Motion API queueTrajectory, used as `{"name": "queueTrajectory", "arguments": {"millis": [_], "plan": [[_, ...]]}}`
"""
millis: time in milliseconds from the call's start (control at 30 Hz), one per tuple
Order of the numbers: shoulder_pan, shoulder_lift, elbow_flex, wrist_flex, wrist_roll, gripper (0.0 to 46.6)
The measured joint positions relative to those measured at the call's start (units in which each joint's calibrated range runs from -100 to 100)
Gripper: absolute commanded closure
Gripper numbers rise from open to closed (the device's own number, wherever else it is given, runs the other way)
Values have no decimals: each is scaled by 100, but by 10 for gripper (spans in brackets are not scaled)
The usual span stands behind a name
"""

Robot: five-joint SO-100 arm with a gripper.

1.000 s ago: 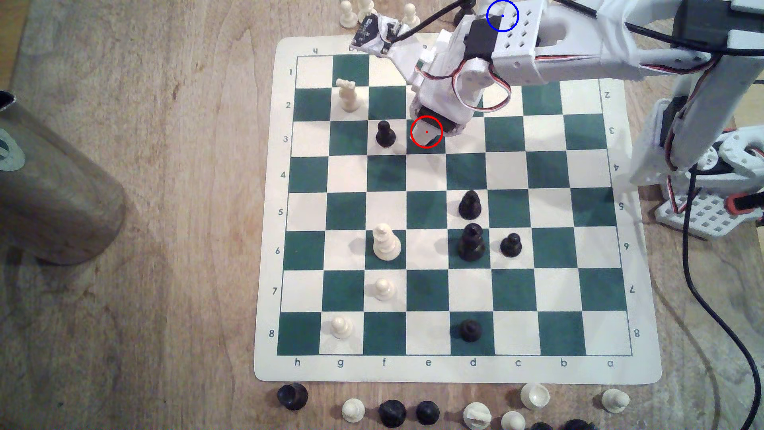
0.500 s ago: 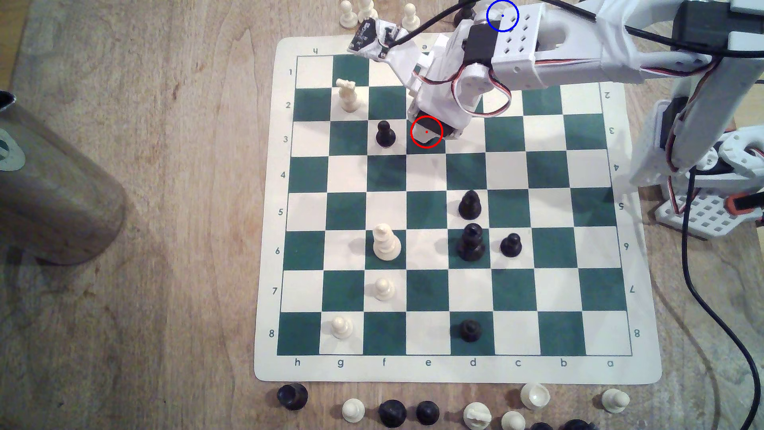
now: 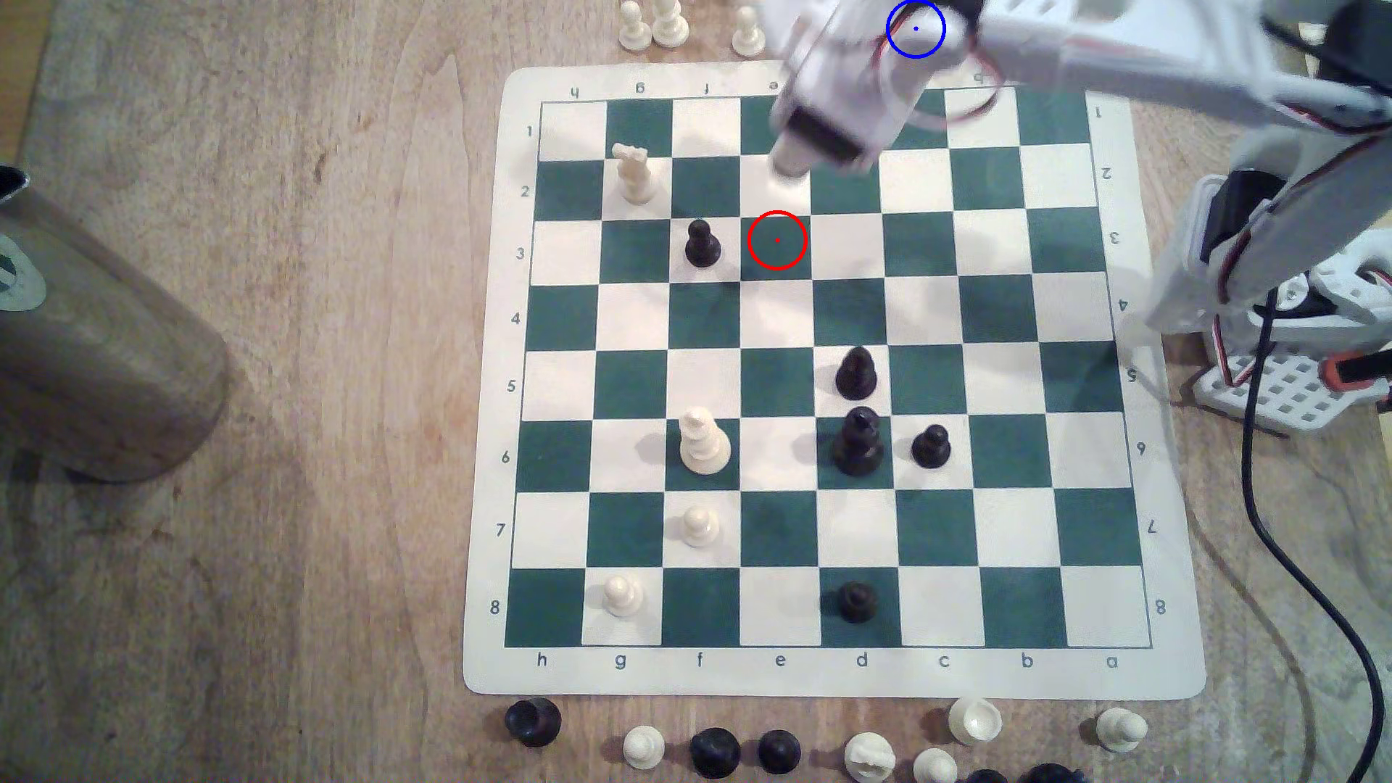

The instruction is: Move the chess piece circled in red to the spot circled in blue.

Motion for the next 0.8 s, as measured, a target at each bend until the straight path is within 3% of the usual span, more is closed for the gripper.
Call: {"name": "queueTrajectory", "arguments": {"millis": [333, 800], "plan": [[1055, -679, -36, 462, 103, 463], [2190, -159, -18, -231, 249, 463]]}}
